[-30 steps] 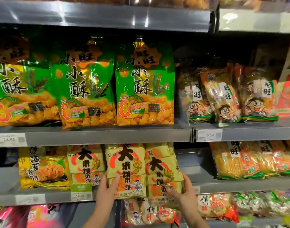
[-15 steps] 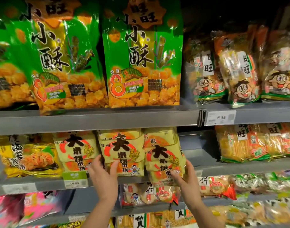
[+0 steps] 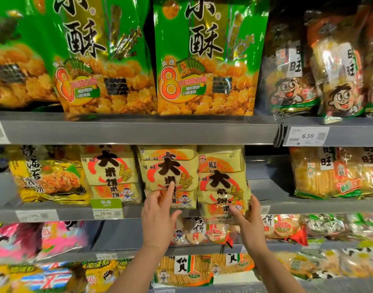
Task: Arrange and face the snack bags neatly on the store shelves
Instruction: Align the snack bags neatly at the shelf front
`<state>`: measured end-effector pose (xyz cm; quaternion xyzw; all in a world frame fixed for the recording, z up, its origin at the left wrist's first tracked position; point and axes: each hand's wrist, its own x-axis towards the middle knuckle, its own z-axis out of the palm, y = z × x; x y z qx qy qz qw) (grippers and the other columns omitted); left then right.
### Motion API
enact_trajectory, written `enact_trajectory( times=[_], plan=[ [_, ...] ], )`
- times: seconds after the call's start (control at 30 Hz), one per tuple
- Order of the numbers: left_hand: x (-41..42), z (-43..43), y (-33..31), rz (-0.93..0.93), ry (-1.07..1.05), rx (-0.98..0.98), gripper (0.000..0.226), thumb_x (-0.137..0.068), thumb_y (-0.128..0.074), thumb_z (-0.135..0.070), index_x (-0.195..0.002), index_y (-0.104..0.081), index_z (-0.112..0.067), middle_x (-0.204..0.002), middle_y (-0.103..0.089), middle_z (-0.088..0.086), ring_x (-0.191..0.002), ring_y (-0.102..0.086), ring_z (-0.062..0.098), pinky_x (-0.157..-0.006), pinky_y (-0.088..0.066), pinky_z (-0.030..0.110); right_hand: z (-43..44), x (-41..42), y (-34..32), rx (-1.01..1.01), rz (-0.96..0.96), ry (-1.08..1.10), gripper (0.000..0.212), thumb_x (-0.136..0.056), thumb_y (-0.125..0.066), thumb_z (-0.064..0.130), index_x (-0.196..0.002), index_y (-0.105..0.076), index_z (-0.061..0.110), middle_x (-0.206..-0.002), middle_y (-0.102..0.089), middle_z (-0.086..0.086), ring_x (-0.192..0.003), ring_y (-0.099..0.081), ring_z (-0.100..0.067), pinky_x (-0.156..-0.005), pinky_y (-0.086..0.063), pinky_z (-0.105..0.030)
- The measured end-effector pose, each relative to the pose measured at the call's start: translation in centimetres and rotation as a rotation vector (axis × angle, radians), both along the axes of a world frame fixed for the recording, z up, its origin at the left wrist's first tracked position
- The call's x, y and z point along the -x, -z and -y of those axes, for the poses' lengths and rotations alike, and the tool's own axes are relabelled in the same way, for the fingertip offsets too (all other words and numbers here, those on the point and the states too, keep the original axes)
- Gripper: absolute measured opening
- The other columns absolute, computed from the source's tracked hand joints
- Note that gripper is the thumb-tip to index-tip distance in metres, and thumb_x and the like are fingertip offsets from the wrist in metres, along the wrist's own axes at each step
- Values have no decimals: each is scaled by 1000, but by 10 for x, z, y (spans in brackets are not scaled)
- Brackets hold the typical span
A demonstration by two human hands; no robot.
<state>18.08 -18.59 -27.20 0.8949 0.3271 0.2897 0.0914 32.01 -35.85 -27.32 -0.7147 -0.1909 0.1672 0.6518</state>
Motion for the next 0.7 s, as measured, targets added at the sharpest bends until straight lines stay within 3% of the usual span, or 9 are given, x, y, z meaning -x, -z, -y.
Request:
enact_trajectory(
  times=[0.13, 0.2, 0.43, 0.6, 0.7],
  plan=[
    [-1, -10, -2, 24, -39, -96, 104, -47, -92, -21, -133, -35, -25, -84, -59, 13, -71, -61, 28, -59, -52, 38, -1, 3, 4, 15, 15, 9, 58, -81, -63, 31, -133, -36, 26, -117, -61, 5, -106, -61, -12, -92, -52, -42],
    [-1, -16, -3, 48, -35, -105, 104, -46, -92, -19, -133, -35, -24, -82, -56, 12, -68, -59, 27, -57, -51, 37, -2, 3, 4, 9, 19, 9, 56, -83, -64, 27, -132, -37, 24, -116, -62, 4, -105, -62, -12, -93, -52, -44],
    [-5, -41, -12, 14, -22, -107, 112, -38, -95, -21, -131, -33, -21, -70, -46, 10, -53, -36, 15, -38, -31, 21, -3, 3, 5, -9, 29, 8, 53, -85, -62, 21, -132, -37, 24, -117, -62, 5, -106, -61, -9, -93, -51, -35],
    [-6, -37, -5, 3, -50, -118, 113, -37, -95, -21, -132, -33, -19, -69, -46, 12, -52, -41, 20, -42, -40, 29, -5, 8, 5, -18, 22, 8, 43, -85, -62, 19, -120, -42, 35, -114, -62, 6, -101, -63, -5, -81, -54, -22],
    [-3, -30, -4, -8, -55, -119, 110, -45, -90, -37, -135, -31, -19, -75, -48, 14, -58, -49, 25, -51, -47, 33, -5, 10, 5, -26, 13, 17, 45, -85, -62, 17, -124, -42, 28, -115, -62, 2, -100, -63, -5, -81, -55, -22]
  ],
)
